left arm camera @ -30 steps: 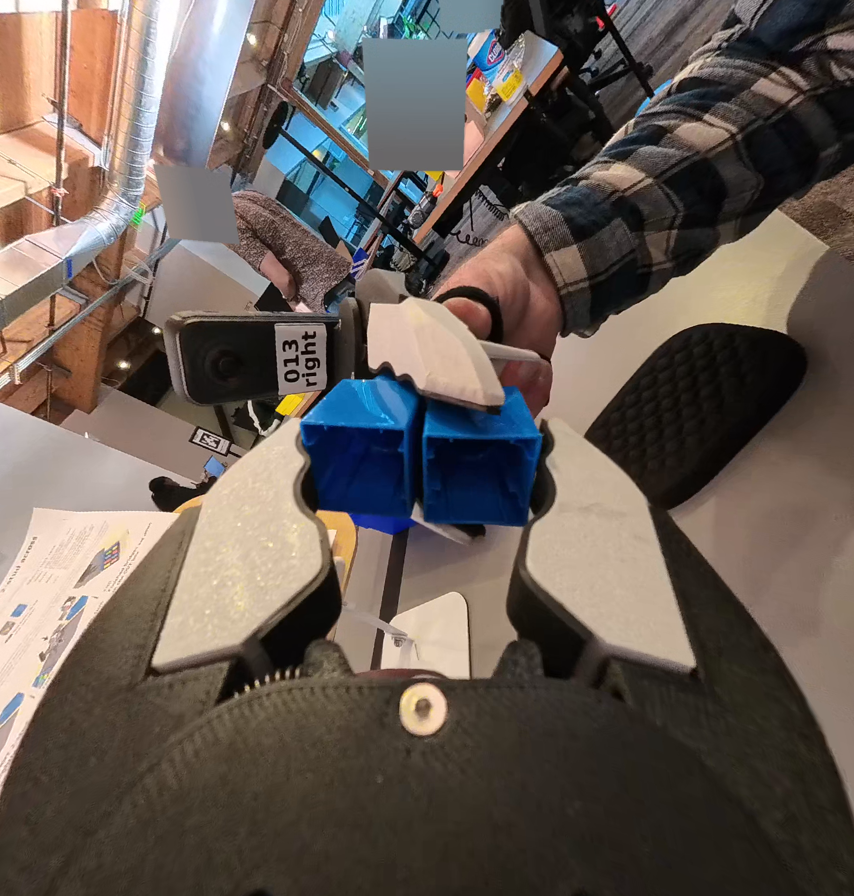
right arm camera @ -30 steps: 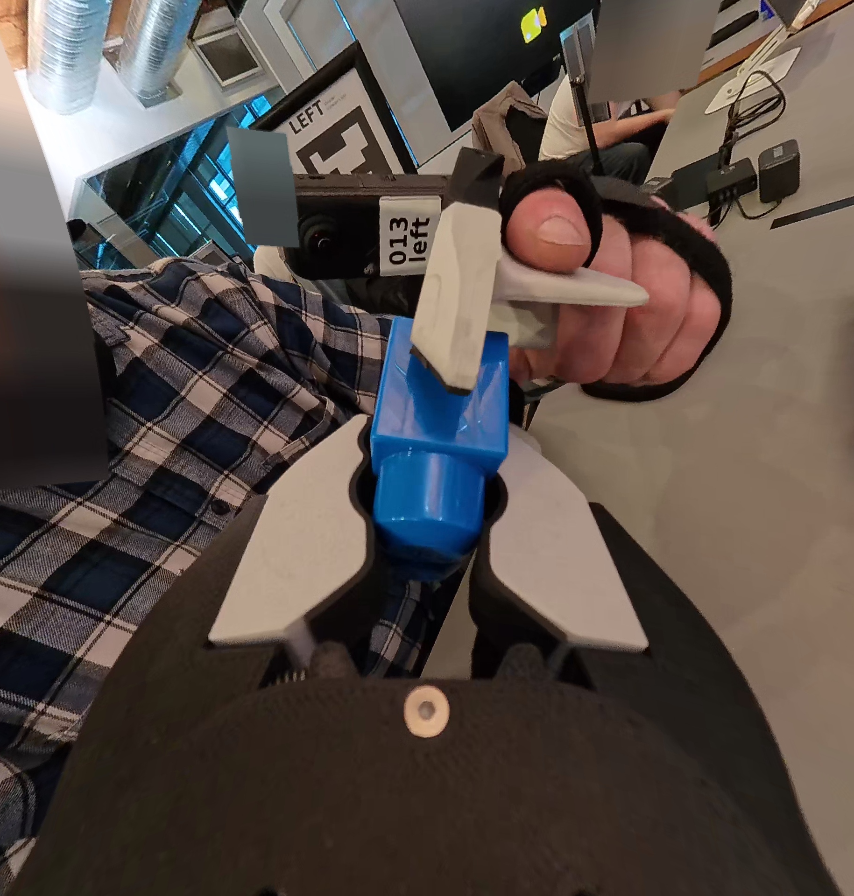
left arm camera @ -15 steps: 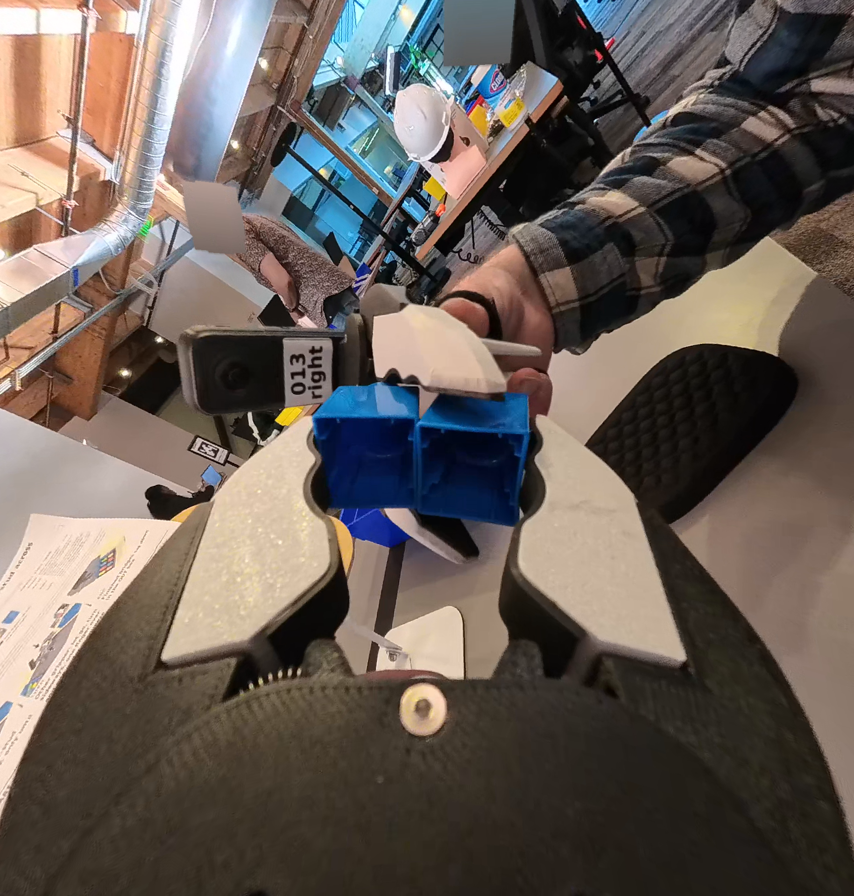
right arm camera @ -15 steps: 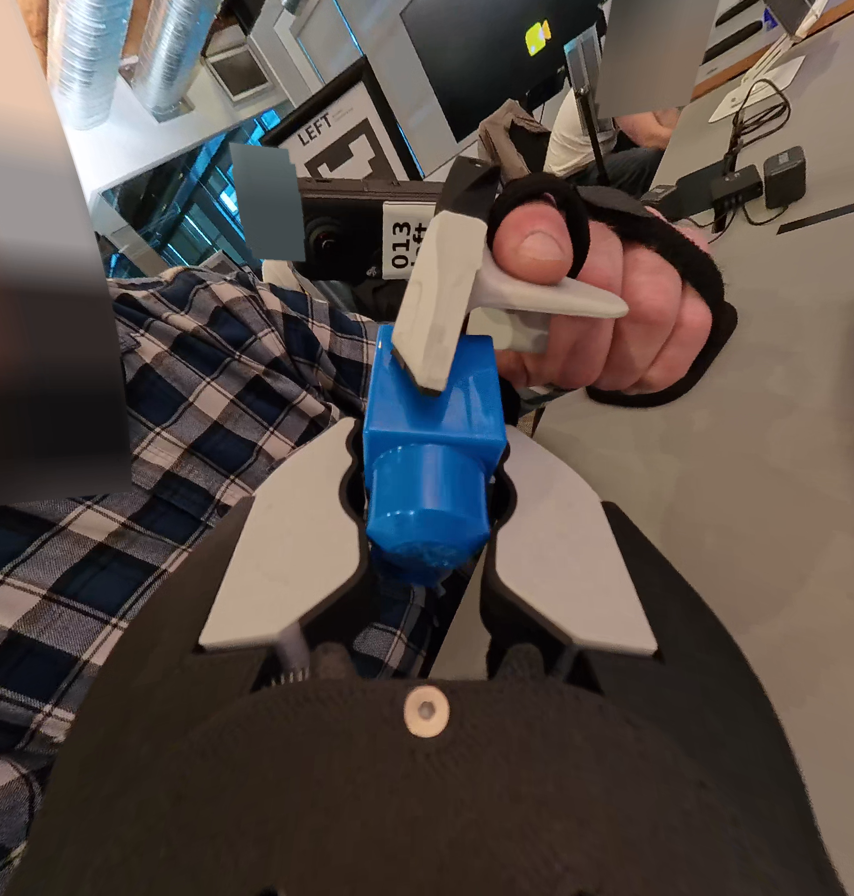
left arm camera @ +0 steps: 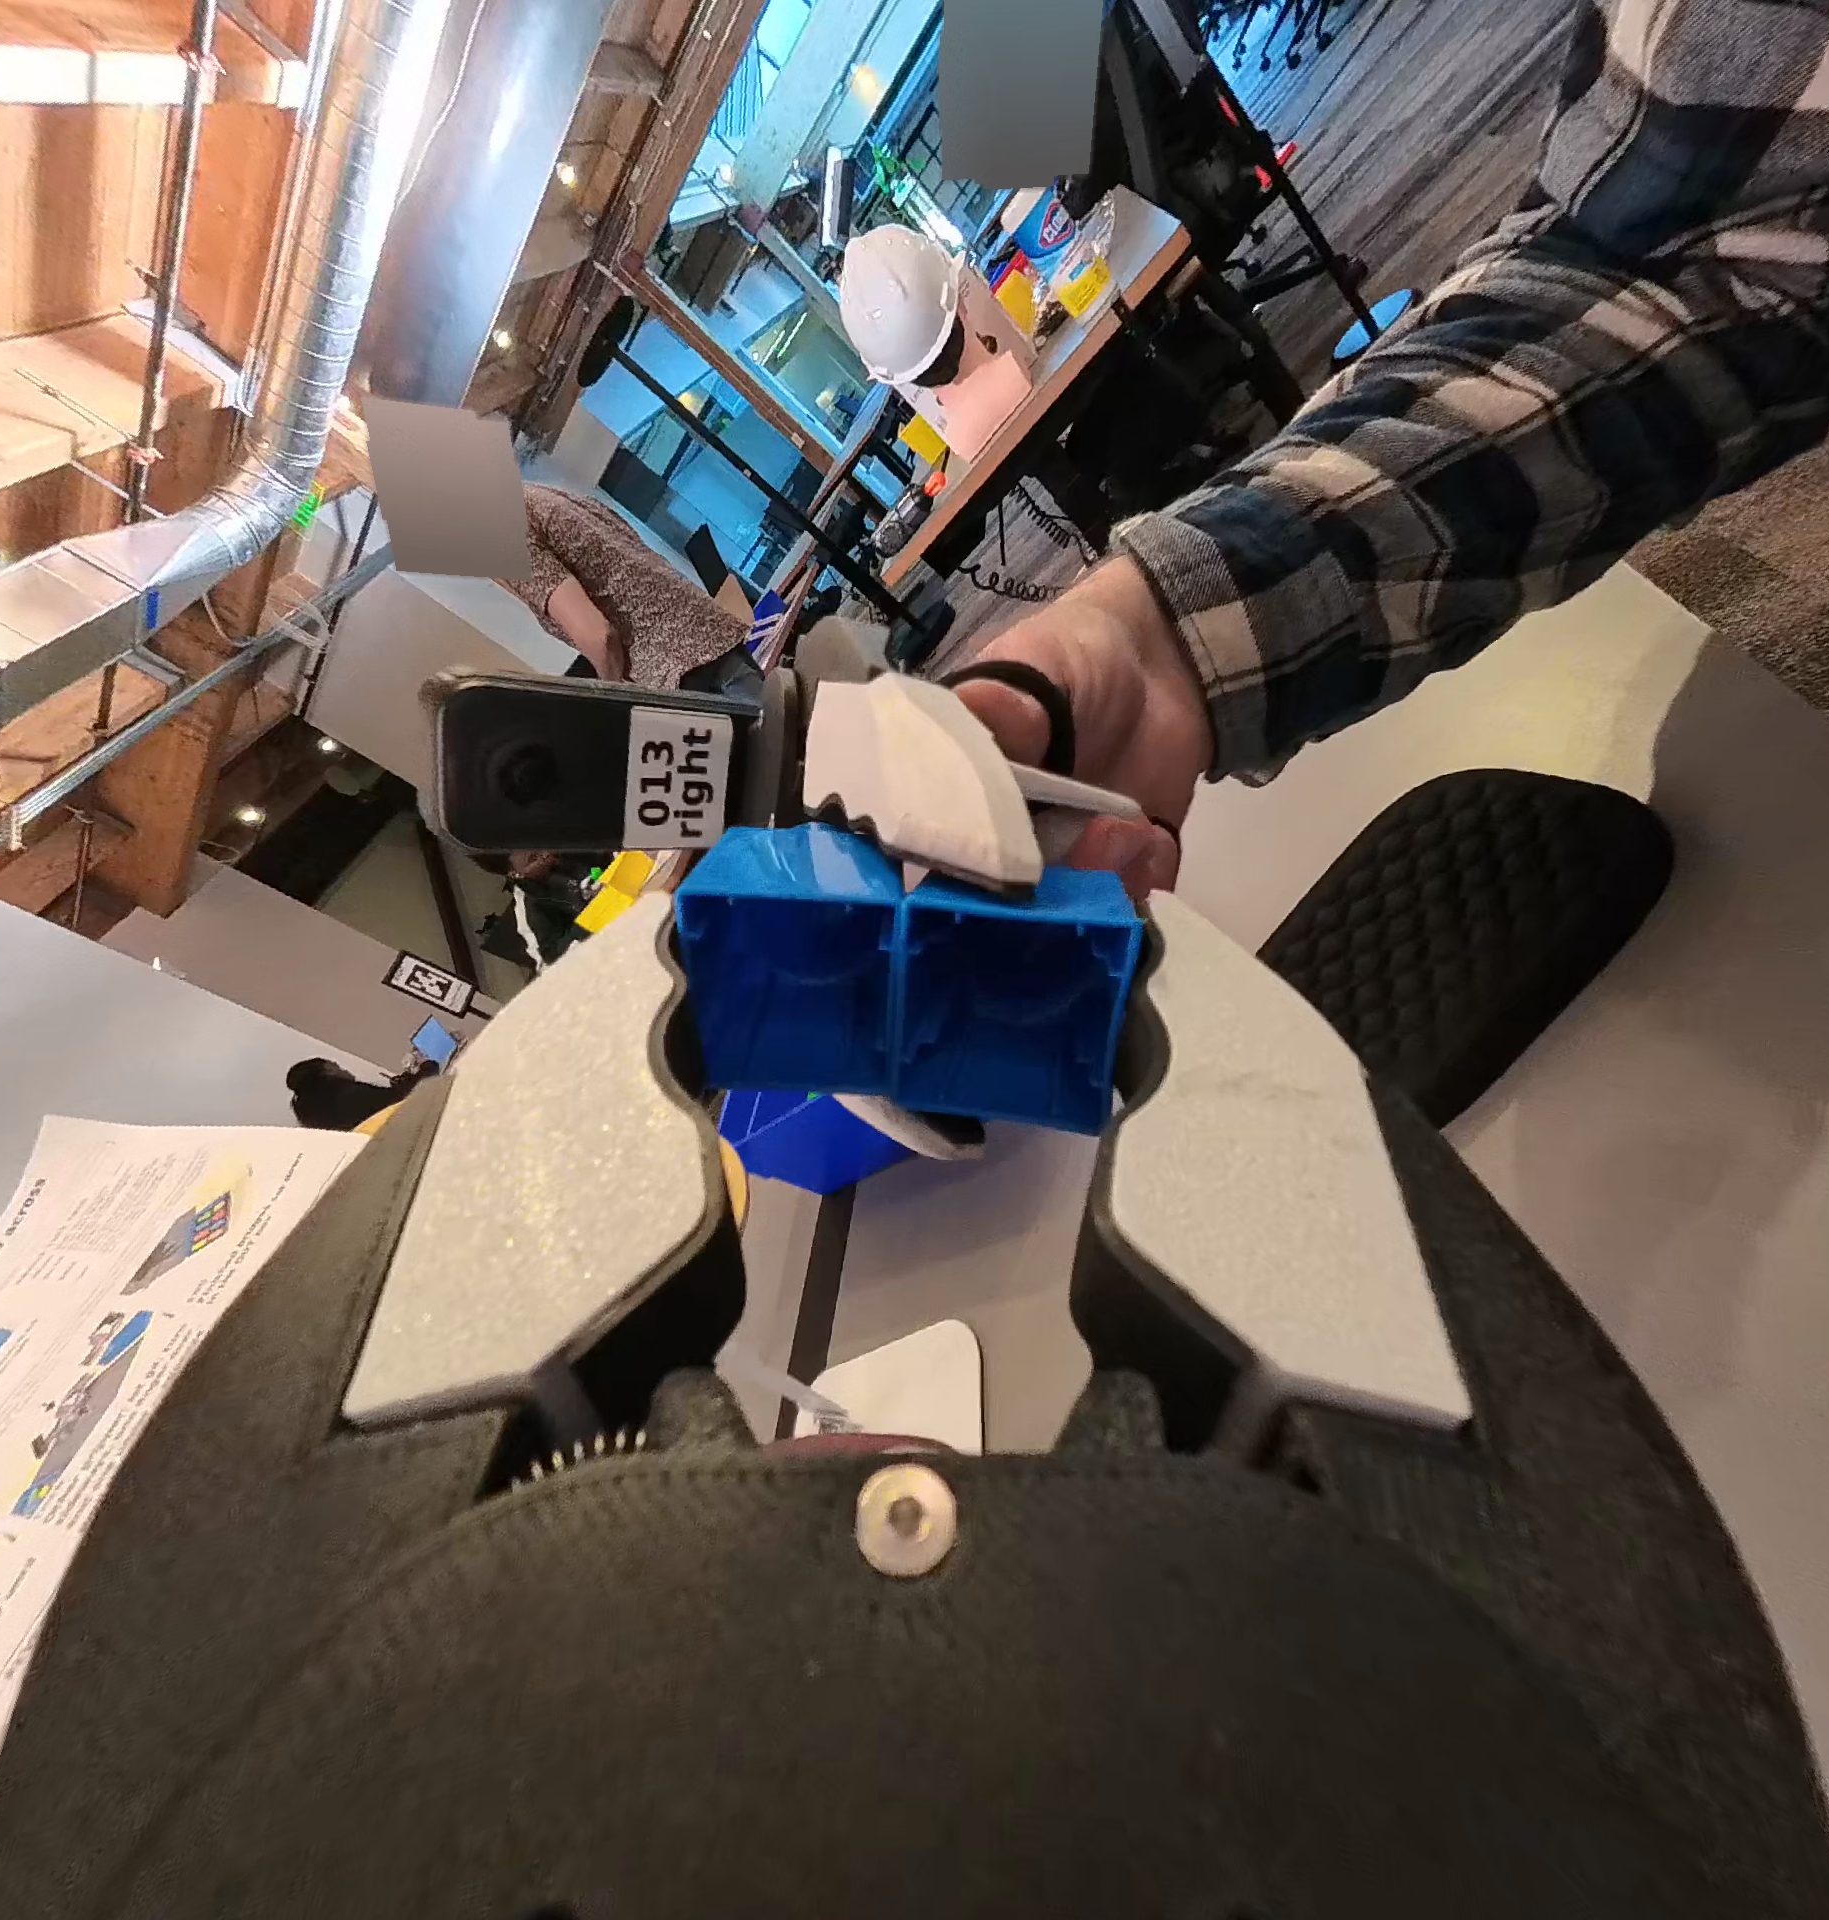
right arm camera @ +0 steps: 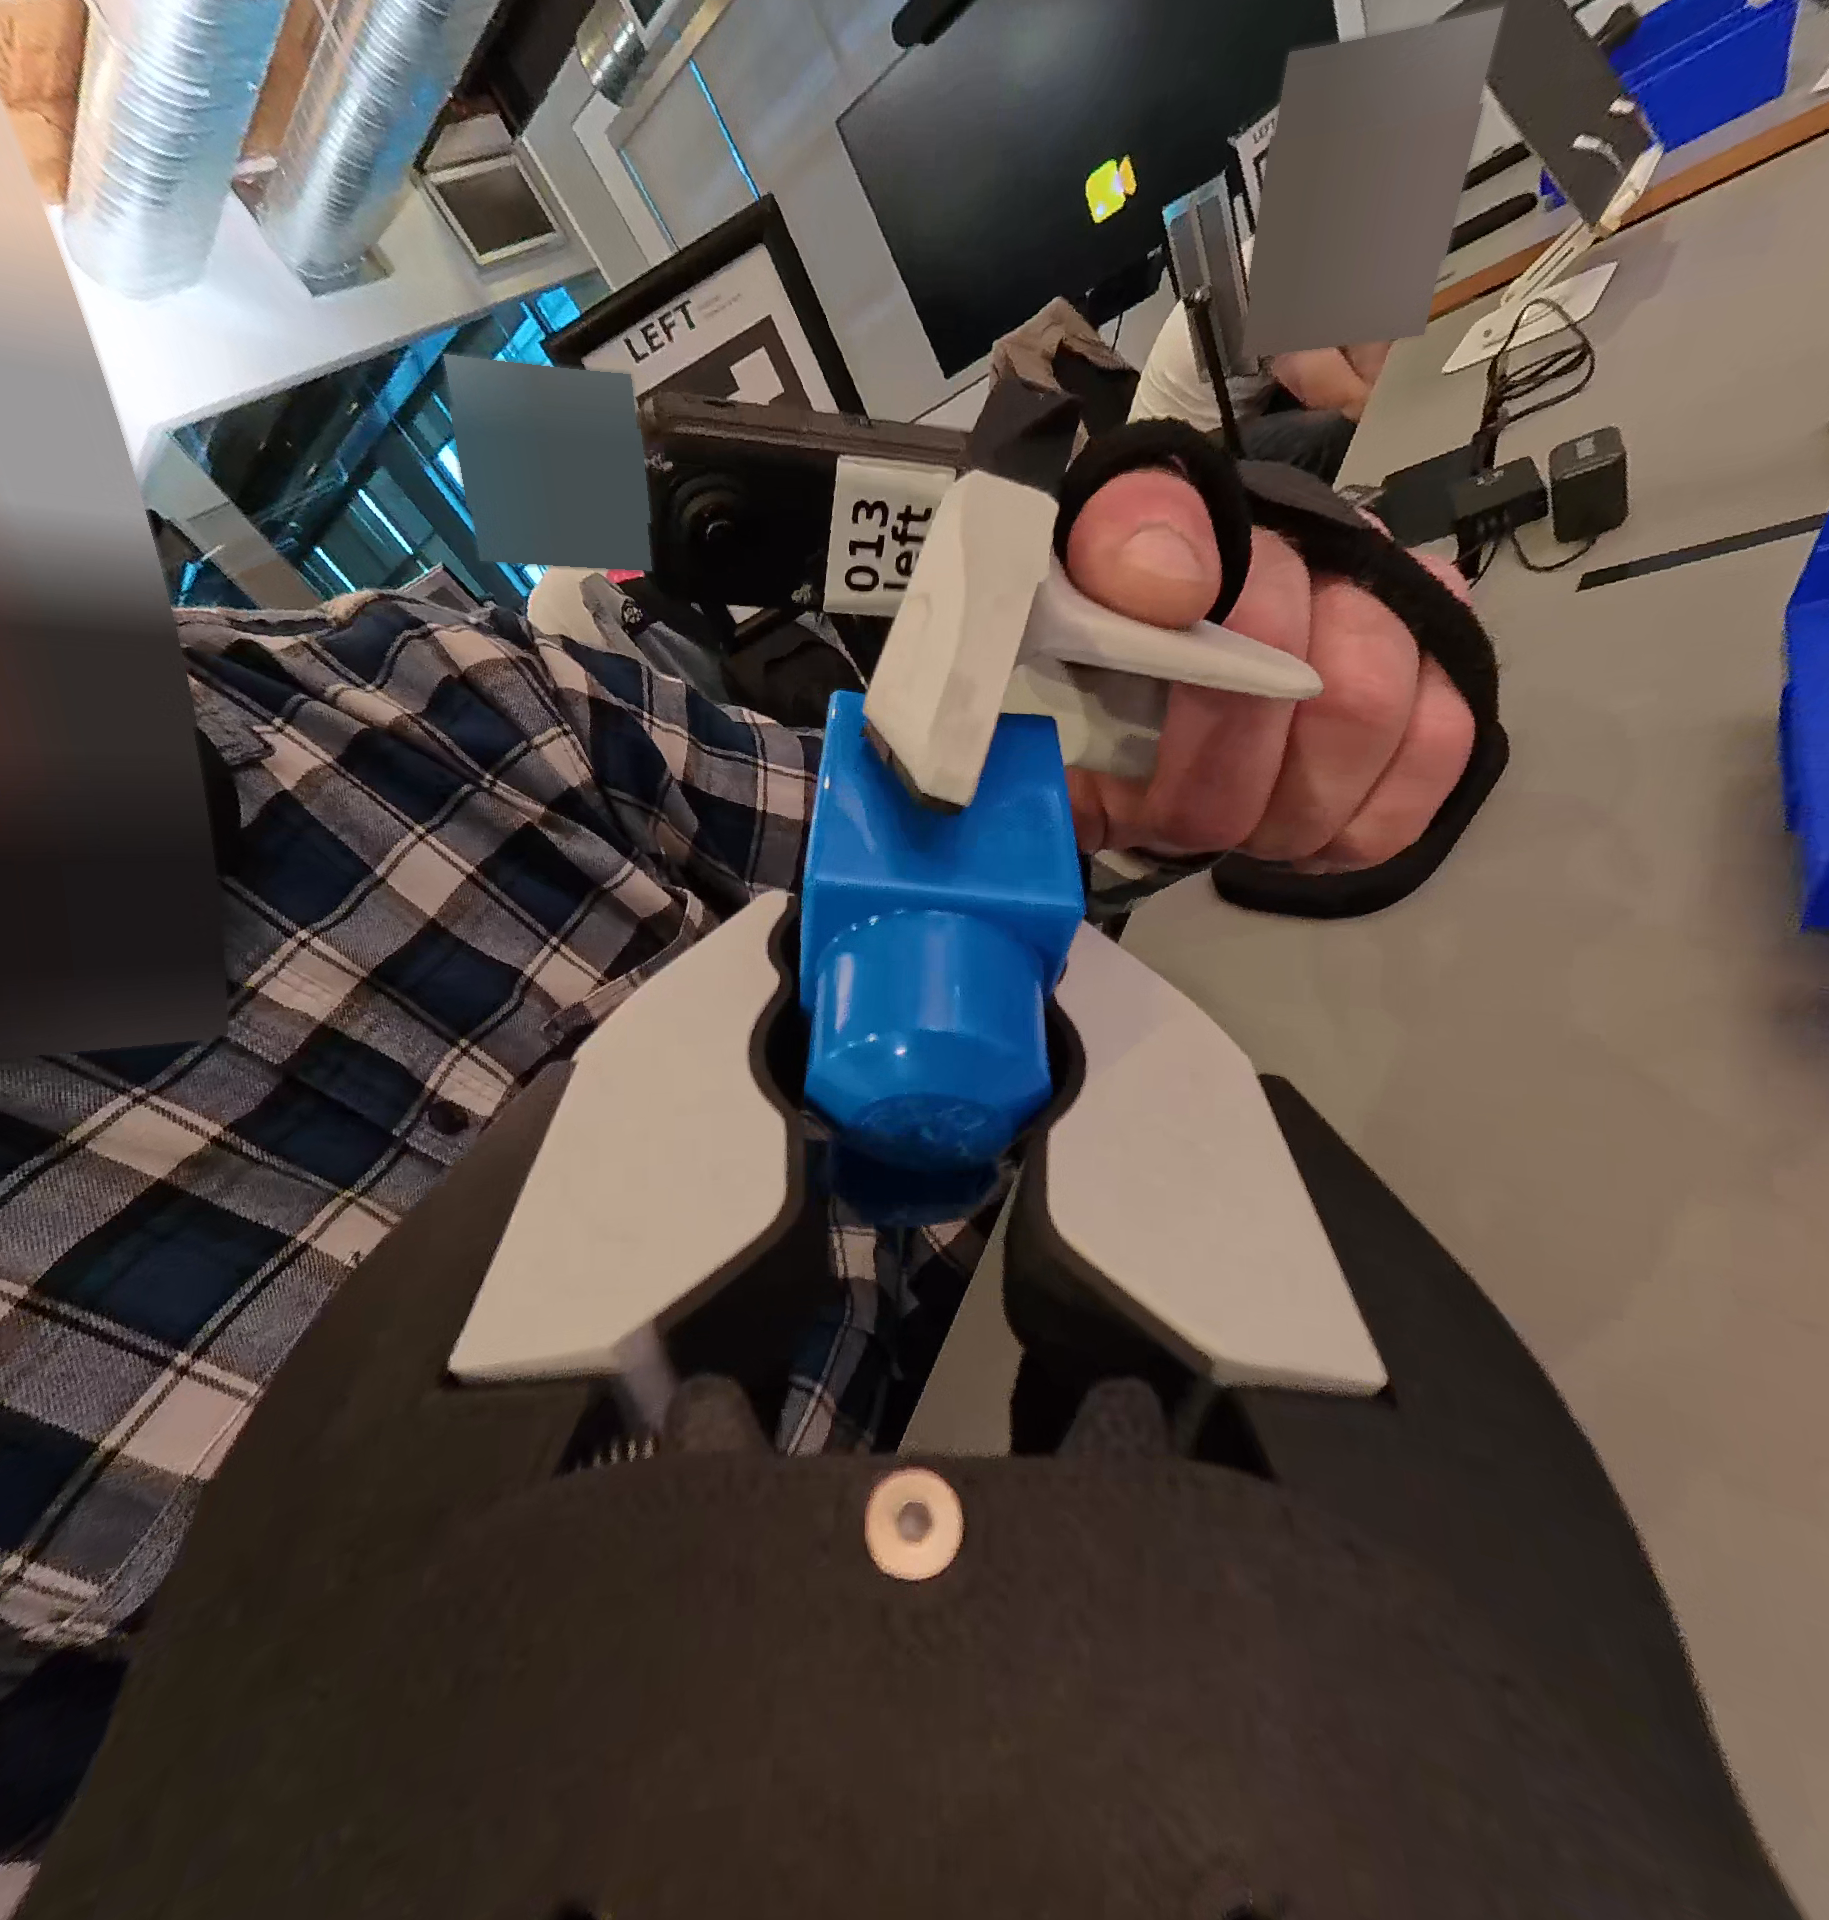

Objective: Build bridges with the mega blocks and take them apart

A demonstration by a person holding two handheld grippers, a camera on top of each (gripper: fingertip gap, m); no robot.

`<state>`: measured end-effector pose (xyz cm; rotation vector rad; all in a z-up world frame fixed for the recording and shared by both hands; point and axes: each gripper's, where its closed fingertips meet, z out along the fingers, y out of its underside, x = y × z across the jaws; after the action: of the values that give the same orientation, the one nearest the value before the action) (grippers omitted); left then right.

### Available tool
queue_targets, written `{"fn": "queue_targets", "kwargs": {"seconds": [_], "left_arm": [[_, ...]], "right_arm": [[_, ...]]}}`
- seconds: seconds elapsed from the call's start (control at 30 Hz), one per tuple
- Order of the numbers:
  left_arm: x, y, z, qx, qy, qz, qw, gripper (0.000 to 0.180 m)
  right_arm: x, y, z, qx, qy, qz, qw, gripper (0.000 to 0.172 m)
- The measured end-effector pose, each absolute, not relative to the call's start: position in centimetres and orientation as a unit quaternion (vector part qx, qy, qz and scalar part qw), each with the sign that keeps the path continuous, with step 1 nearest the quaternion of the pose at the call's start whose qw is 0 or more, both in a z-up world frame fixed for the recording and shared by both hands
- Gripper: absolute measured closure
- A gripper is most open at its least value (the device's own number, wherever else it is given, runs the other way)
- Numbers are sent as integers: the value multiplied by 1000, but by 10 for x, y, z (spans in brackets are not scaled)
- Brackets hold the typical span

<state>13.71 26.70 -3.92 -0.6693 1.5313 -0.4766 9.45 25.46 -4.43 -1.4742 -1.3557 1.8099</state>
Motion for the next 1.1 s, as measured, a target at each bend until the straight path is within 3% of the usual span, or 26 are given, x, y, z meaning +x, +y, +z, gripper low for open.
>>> {"fn": "queue_targets", "kwargs": {"seconds": [1.1], "left_arm": [[150, 278, -27, -282, 631, -220, 688, 99]], "right_arm": [[109, 270, -33, -543, -465, 651, 258, 132]]}}
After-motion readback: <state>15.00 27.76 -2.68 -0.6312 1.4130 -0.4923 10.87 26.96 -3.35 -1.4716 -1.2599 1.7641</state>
